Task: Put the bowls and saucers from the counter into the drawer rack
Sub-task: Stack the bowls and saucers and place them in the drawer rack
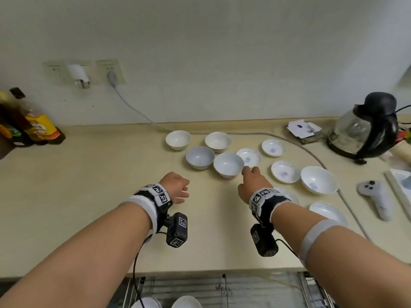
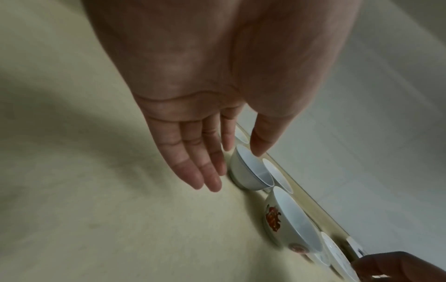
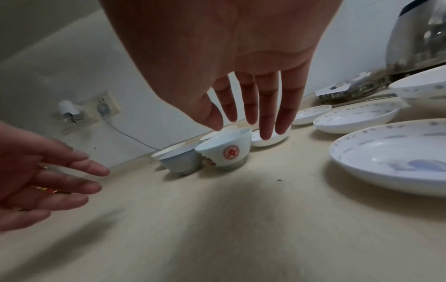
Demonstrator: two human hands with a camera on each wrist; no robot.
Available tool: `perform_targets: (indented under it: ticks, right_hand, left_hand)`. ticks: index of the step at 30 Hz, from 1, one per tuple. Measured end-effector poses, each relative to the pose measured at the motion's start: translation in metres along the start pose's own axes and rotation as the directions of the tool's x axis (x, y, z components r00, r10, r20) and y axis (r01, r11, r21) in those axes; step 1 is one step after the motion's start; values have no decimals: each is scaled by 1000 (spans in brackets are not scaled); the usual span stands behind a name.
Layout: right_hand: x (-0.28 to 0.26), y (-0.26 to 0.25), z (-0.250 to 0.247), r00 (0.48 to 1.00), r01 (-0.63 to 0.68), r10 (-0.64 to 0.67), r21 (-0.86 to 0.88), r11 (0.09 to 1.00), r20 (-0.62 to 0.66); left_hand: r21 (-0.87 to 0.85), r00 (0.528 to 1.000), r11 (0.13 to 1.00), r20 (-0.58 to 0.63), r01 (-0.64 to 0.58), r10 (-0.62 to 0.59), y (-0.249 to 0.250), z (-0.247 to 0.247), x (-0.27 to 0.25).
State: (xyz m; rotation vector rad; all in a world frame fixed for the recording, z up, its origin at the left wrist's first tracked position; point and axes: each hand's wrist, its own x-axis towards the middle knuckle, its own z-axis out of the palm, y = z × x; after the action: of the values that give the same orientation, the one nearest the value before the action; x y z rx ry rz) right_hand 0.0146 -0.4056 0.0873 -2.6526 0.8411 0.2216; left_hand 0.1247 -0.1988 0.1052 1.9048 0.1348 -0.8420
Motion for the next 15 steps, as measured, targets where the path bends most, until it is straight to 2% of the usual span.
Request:
perform_targets:
  ticks: [5,10,13,15]
  right_hand:
    - [60,2,13,992,-123,125,227,966,5]
    - [106,-4,29,954,-301,262,467,831,148]
    - [114,-3,30,951,-308,269,485,819,151]
    - [114,-2,29,952,-301,278,532,792,124]
  left_hand:
    - [-177,999,984,-39,27,-34,20,22,55]
    - [-281,998,959,-51,24,-40,27,28,107]
    - [-252,999,967,-35,-27,19,29,27,129]
    - [-295,998,954,-32,-52,45,31,25,136]
